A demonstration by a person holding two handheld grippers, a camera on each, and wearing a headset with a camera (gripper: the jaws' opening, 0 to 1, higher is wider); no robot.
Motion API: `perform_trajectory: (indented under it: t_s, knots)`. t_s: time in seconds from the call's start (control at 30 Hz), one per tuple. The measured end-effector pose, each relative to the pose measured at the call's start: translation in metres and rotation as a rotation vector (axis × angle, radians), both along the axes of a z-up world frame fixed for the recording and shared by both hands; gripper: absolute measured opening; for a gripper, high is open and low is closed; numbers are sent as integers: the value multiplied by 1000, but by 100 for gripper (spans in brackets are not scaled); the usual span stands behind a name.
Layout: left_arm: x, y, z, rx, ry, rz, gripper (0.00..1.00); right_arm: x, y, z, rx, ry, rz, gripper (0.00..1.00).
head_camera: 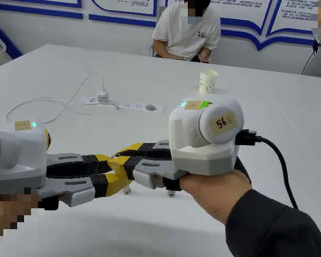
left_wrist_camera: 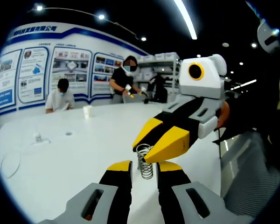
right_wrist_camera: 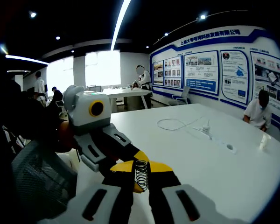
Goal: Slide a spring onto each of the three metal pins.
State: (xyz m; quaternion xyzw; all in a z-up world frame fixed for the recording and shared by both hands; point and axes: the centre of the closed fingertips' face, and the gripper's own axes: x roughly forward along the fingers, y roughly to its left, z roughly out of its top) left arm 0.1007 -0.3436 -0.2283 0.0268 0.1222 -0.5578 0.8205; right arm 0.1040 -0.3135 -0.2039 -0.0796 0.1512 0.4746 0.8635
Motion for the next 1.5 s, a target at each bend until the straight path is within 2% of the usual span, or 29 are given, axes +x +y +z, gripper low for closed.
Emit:
perform_trajectory:
  t_s: [0.27, 0.67, 1.07, 1.3, 1.5]
  knots:
    - [1, 1, 1, 4, -19, 5, 12, 0, -2, 1, -6, -4, -5, 12]
    - [2, 3, 1, 7, -22, 9, 13, -1, -4, 0, -11, 2, -6, 11]
    - [1, 8, -3, 24, -15, 15, 25, 2, -3, 4, -4, -4, -9, 11]
    - [3, 24, -6, 21, 6, 52, 33, 6, -7, 7, -5, -11, -21, 11]
    - [1, 37, -9, 22, 13, 75, 38, 17, -12, 8, -3, -14, -40, 11]
